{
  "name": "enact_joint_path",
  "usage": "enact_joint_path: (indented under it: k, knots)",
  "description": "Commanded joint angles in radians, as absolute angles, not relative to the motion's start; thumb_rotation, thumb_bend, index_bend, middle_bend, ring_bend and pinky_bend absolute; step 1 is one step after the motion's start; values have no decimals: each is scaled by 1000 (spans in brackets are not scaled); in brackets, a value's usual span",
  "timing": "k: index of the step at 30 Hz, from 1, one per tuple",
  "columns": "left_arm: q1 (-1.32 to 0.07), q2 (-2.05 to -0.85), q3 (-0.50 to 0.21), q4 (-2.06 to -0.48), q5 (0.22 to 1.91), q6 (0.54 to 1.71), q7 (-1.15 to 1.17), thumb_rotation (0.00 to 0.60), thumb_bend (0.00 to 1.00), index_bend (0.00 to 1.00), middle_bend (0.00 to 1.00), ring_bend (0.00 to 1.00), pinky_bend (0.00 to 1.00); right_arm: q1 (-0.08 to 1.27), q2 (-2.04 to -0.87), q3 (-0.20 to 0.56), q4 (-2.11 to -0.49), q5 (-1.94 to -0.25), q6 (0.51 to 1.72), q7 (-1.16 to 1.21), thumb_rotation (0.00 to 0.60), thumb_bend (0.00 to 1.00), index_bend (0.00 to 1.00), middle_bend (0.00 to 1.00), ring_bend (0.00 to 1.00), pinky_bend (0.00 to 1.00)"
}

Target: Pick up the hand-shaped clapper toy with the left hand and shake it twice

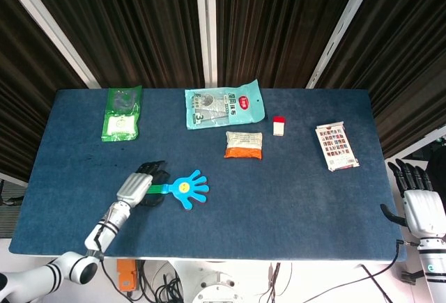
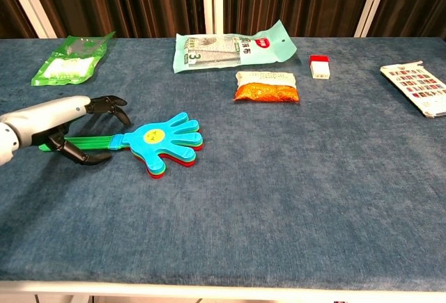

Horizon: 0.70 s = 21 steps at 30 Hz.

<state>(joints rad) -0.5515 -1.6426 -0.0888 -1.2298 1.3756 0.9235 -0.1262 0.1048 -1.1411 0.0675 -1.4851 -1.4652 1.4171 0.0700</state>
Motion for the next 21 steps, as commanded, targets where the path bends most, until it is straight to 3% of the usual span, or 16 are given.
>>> enact_joint_path:
  k: [1,13,16,18,21]
  knots:
    - [-555,-1644,-90,-1229,1373,924,-127,600,321,348,12,0,0,106,-1145,66,-1480,-1465,1413,73,600,161,0,0,0,0]
    - [-548,-1651,-102,-1248,1352,966,-101,600,435,603,75,0,18,104,-1146,67,-1474,-1464,1415,77,600,162,0,0,0,0]
    - [-530,-1668,-121,-1248,1362,1044,-100,600,459,638,216,68,186,104,-1146,66,-1474,-1463,1413,77,600,163,0,0,0,0]
    - [-522,-1676,-127,-1241,1376,1086,-102,600,465,641,416,251,409,104,-1146,66,-1474,-1463,1412,78,600,162,0,0,0,0]
    - [-521,-1677,-123,-1220,1395,1112,-86,600,460,628,631,486,698,105,-1147,65,-1475,-1465,1411,79,600,162,0,0,0,0]
